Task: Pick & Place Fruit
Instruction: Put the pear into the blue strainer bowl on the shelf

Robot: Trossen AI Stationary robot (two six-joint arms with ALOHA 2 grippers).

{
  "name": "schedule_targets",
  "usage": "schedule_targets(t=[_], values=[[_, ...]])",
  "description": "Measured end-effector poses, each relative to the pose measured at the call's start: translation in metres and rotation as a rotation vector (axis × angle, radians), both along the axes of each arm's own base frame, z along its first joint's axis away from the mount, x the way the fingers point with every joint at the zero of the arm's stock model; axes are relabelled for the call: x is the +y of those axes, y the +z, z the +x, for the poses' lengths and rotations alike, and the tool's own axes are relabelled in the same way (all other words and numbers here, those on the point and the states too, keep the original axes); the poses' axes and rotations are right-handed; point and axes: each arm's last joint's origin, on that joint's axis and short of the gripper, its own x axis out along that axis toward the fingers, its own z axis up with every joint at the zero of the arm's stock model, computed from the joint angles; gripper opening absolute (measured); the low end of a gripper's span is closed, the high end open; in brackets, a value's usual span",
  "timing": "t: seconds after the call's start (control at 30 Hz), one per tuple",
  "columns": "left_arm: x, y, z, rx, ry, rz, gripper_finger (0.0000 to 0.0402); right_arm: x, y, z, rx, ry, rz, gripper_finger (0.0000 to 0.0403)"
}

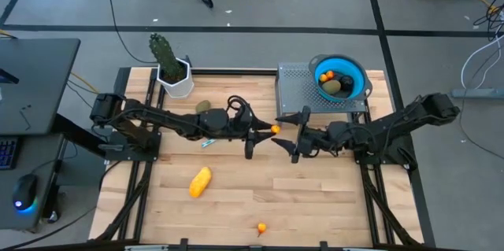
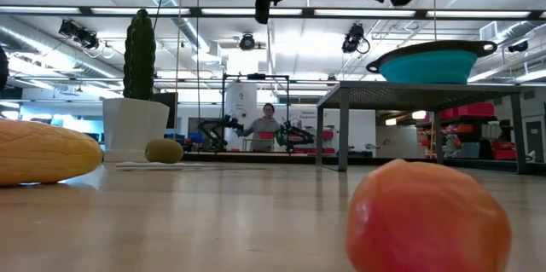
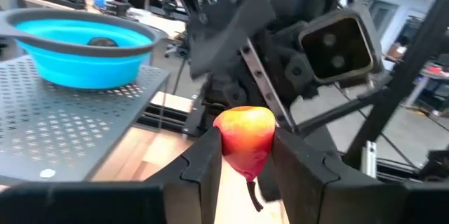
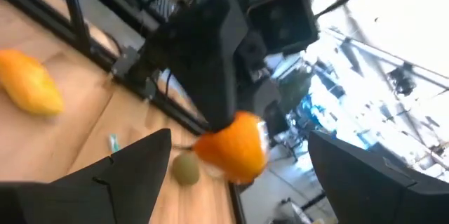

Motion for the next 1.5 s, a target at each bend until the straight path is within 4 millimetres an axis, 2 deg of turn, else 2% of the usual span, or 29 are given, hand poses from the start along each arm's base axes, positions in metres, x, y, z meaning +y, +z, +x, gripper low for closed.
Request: schedule_targets(t=[0.23,0.7,1.03,1.5], values=[[0.0001,0.0000,0.0000,0.001,0.000,0.007,0.0121,0.0009,0.0022,0.0009,-0.030,0.024,-0.004,0.0338],[-0.0006,0.0010,0.0000,-0.008,-0.020,0.033,0.0123,0.0023,-0.0016,0.0036,-0.023,0.079,0.042,0.0254],[-0.0046,0.0056,0.0000,-0.059,-0.111,0.061,0.0124,0.0022,-0.0015,0.0036,-0.024,0.073,0.042,0.0229],[-0.0063,0.0046,0.0001,-0.050,-0.104,0.128,0.0124,0.0031,0.0005,0.0034,-0.047,0.083,0.069,0.0186]])
